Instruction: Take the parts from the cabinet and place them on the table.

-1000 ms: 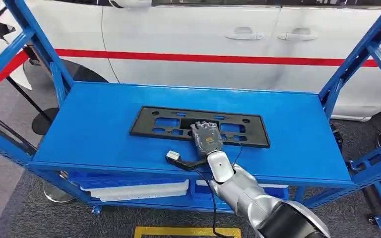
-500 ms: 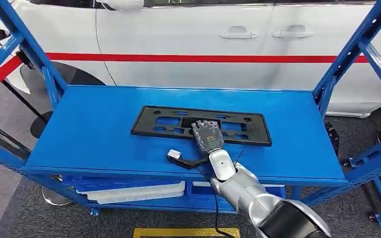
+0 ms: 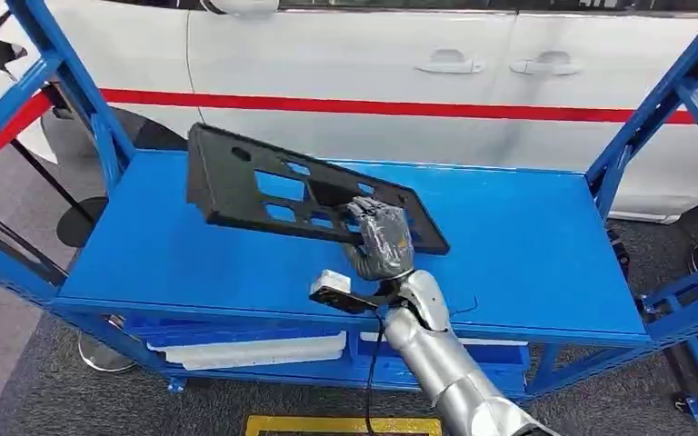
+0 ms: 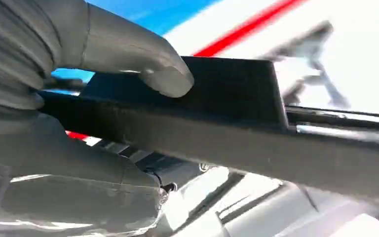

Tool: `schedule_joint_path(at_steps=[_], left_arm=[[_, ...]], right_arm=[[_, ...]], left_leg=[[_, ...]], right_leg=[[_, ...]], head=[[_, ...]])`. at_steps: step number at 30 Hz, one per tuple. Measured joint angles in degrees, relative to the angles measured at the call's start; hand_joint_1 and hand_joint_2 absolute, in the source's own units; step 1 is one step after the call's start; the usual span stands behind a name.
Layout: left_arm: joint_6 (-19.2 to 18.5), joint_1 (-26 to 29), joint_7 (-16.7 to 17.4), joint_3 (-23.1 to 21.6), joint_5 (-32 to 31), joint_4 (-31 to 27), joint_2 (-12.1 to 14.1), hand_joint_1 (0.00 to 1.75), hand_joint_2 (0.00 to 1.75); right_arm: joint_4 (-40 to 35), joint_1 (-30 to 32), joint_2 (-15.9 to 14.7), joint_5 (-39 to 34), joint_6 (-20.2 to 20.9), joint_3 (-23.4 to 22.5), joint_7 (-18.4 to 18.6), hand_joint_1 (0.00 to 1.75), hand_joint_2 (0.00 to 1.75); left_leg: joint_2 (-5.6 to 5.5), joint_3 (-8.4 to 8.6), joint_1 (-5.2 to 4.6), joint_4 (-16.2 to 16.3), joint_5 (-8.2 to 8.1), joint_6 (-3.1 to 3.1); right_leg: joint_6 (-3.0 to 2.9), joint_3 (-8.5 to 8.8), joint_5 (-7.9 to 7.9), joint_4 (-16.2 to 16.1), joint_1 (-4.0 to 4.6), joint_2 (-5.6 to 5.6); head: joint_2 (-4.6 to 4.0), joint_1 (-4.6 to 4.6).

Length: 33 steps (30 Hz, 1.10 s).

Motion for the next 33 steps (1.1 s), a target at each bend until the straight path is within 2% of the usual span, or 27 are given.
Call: schedule_joint_path(at_steps=[1,3,4,5,6,7,9,10,11,12,13,15,16,18,20,21,22,23,25,26,27,28,29,30,31,32,33], left_arm=[[-1.0,-0.2,-0.5,0.2,0.2,0.0,0.0,0.0,1.75],[-2.3,-0.3,-1.4,0.9,0.5,0.0,0.0,0.0,1.75],[-2.5,-0.3,-1.7,1.2,0.5,0.0,0.0,0.0,1.75],[-2.5,-0.3,-2.1,1.5,0.5,0.0,0.0,0.0,1.75],[-2.5,-0.1,-2.4,1.7,0.5,0.0,0.0,0.0,1.75],[-2.3,0.1,-2.6,1.9,0.2,0.0,-0.2,0.0,1.75],[-0.6,-0.2,-3.2,2.1,-0.9,0.0,-0.2,0.0,1.75],[0.2,-0.4,-3.4,2.1,-1.5,0.0,-0.2,0.0,1.75],[0.5,-0.5,-3.9,2.1,-2.1,0.0,-0.2,0.0,1.75],[0.7,-0.4,-4.4,2.1,-2.9,0.0,-0.1,0.0,1.75],[0.7,-0.4,-4.4,2.0,-3.7,0.0,-0.1,0.0,1.75],[-0.2,-0.7,-4.0,1.5,-4.7,0.0,0.1,0.0,1.75],[-1.3,-1.0,-3.9,1.4,-4.8,0.0,0.4,0.0,1.75],[-2.4,-1.5,-3.7,1.3,-4.9,0.0,0.4,0.0,1.75],[-2.7,-1.6,-3.6,1.2,-4.9,0.0,0.7,0.0,1.75],[-2.8,-1.6,-3.6,1.2,-4.9,0.0,0.7,0.0,1.75],[-2.9,-1.7,-3.6,1.1,-4.9,0.0,0.7,0.0,1.75],[-2.9,-1.8,-3.6,1.1,-4.9,0.0,0.7,0.0,1.75],[-3.0,-1.8,-3.6,1.1,-4.9,0.0,0.7,0.0,1.75],[-3.0,-1.8,-3.6,1.1,-4.9,0.0,0.7,0.0,1.75],[-3.0,-1.8,-3.6,1.1,-4.9,0.0,0.7,0.0,1.75],[-3.0,-1.8,-3.6,1.1,-4.9,0.0,0.7,0.0,1.75],[-2.8,-1.8,-3.4,1.1,-5.0,0.0,0.7,0.0,1.75],[-2.6,-1.9,-3.1,1.1,-5.2,0.0,0.6,0.0,1.75],[-2.5,-1.9,-2.9,1.1,-5.3,0.0,0.6,0.0,1.75],[-2.4,-2.0,-2.7,1.1,-5.3,0.0,0.7,0.0,1.75],[-2.5,-2.0,-2.5,1.1,-5.4,0.0,0.7,0.0,1.75]], right_arm=[[-4.5,1.5,-0.5,-12.0,3.9,1.6,-2.4,1.75,1.75],[-14.2,4.8,-2.3,-33.3,9.6,4.8,-2.9,1.75,1.75],[-18.5,6.4,-3.4,-40.4,12.5,6.0,-2.9,1.75,1.75],[-23.0,7.5,-4.4,-45.7,16.2,7.0,-2.9,1.75,1.75],[-27.6,9.1,-5.0,-47.6,20.0,7.6,-2.9,1.75,1.75],[-31.5,10.2,-5.4,-48.2,24.5,8.3,-3.0,1.75,1.75],[-37.8,12.0,-5.7,-53.2,35.1,8.9,-2.9,1.75,1.75],[-40.0,12.7,-6.0,-56.6,38.9,9.2,-2.8,1.75,1.75],[-42.0,13.1,-6.3,-60.7,41.7,9.3,-2.2,1.75,1.75],[-43.9,13.4,-6.9,-65.2,44.6,9.7,-0.9,1.75,1.75],[-45.5,13.6,-7.7,-69.5,46.9,10.2,0.9,1.75,1.75],[-47.2,13.5,-9.1,-73.2,50.7,11.5,2.7,1.75,1.75],[-47.2,13.4,-10.0,-74.1,52.6,12.4,2.8,1.75,1.75],[-47.2,13.5,-11.8,-74.4,54.5,13.9,2.3,1.75,1.75],[-47.2,13.5,-13.1,-74.4,55.0,14.8,2.0,1.75,1.75],[-47.2,13.6,-13.5,-74.4,55.2,15.1,2.0,1.75,1.75],[-47.2,13.5,-13.9,-74.4,55.3,15.3,2.0,1.75,1.75],[-47.2,13.5,-14.3,-74.4,55.4,15.4,1.9,1.75,1.75],[-47.2,13.7,-15.2,-74.4,55.4,15.7,1.9,1.75,1.75],[-47.2,13.7,-15.5,-74.4,55.4,15.8,1.8,1.75,1.75],[-47.2,13.7,-15.8,-74.4,55.4,15.8,1.8,1.75,1.75],[-47.2,13.7,-15.9,-74.4,55.4,15.8,1.8,1.75,1.75],[-47.2,13.6,-16.2,-73.5,55.2,15.9,1.9,1.75,1.75],[-47.2,13.5,-16.4,-72.9,55.2,16.1,1.9,1.75,1.75],[-47.2,13.5,-16.7,-72.4,55.3,16.3,1.8,1.75,1.75],[-47.0,13.5,-17.2,-71.2,55.2,16.9,1.0,1.75,1.75],[-46.8,13.5,-17.8,-68.6,53.9,17.5,-0.8,1.75,1.75]], left_leg=[[0.06,-0.2,-0.59,0.5,-0.34,-0.41],[0.05,-0.12,-0.53,0.2,-0.38,-0.82],[0.03,-0.08,-0.35,0.0,-0.33,-1.16],[0.03,-0.02,-0.37,0.1,-0.51,-1.61],[0.26,-0.29,-0.24,0.9,-1.34,-1.89],[0.28,-1.3,-0.26,3.4,-3.29,-1.97],[0.28,-5.34,-0.14,12.4,-7.73,-2.19],[0.28,-7.34,-0.14,16.5,-9.08,-2.25],[0.29,-8.39,-0.14,18.3,-9.02,-2.23],[0.29,-7.92,-0.15,17.0,-7.44,-2.1],[0.29,-6.23,-0.17,13.3,-4.97,-1.87],[0.29,-1.17,-0.5,2.8,-0.17,-0.88],[0.34,-0.08,-0.86,0.5,-0.72,-0.47],[0.26,-0.08,-1.08,0.1,-0.46,-0.42],[0.23,-0.02,-1.11,-0.3,-0.06,0.23],[0.46,0.4,-0.43,-1.0,0.54,0.51],[0.43,0.45,-0.51,-1.3,0.67,0.71],[0.48,0.35,-0.52,-1.3,0.73,0.99],[0.48,0.12,-0.56,-1.1,0.73,1.01],[0.48,0.06,-0.55,-1.1,0.73,1.0],[0.48,0.09,-0.54,-1.1,0.7,0.96],[0.43,0.15,-0.5,-1.0,0.65,0.87],[0.36,0.2,-0.45,-0.9,0.56,0.73],[0.31,0.25,-0.37,-0.5,0.47,0.49],[0.28,0.11,-0.37,-0.2,0.26,0.13],[0.22,-0.24,-0.72,0.4,0.19,-0.32],[0.18,-0.45,-0.69,0.3,0.33,-0.55]], right_leg=[[0.08,0.6,-0.63,-1.6,0.36,-0.03],[-0.18,0.5,-0.73,-1.4,0.3,0.0],[-0.47,0.5,-0.78,-1.4,0.46,-0.01],[-1.02,0.56,-0.51,-1.8,0.1,0.0],[-1.41,0.69,-0.37,-2.0,-0.1,-0.02],[-1.74,0.67,-0.42,-2.1,-0.14,0.05],[-2.0,0.77,-0.52,-2.0,0.04,0.08],[-2.04,0.8,-0.59,-2.0,0.17,-0.02],[-2.09,0.83,-0.65,-2.0,0.28,-0.12],[-2.12,0.92,-0.72,-2.0,0.37,-0.12],[-2.1,1.0,-0.76,-1.9,0.43,-0.06],[-1.99,1.22,-0.86,-1.9,0.53,0.1],[-1.79,1.18,-0.91,-1.8,0.75,0.11],[-1.07,1.03,-0.83,-1.7,0.54,0.09],[-0.39,1.14,-0.56,-2.0,0.48,0.07],[-0.02,1.06,-1.09,-1.4,0.45,0.02],[0.37,0.4,-2.43,0.1,0.43,0.02],[0.58,-1.18,-4.7,3.5,0.28,0.03],[1.01,-5.5,-8.9,12.8,0.04,0.03],[1.2,-6.94,-9.42,15.8,-0.11,0.02],[1.36,-6.7,-8.34,15.3,-0.28,-0.03],[1.44,-5.07,-6.18,12.1,-0.44,-0.11],[1.45,-2.87,-4.03,7.9,-0.58,-0.16],[1.41,0.26,-1.5,1.9,-0.74,-0.21],[1.16,1.89,-1.94,-1.3,-0.74,-0.18],[0.78,1.53,-1.32,-1.4,-0.28,-0.08],[0.3,1.3,-1.37,-1.0,-0.36,0.02]], head=[[0.0,-0.02],[0.0,-0.02],[0.0,-0.02],[0.0,0.0],[0.0,-0.02],[0.0,-0.07],[0.0,-0.07],[0.0,-0.07],[0.0,-0.06],[0.0,-0.07],[0.0,-0.07],[0.0,-0.07],[0.0,-0.04],[0.0,-0.04],[0.0,-0.07],[0.0,-0.04],[0.0,-0.02],[0.0,-0.04],[0.0,-0.02],[0.0,-0.02],[0.0,-0.02],[0.0,-0.02],[0.0,-0.02],[0.0,-0.02],[0.0,-0.02],[0.0,-0.02],[0.0,-0.04]])
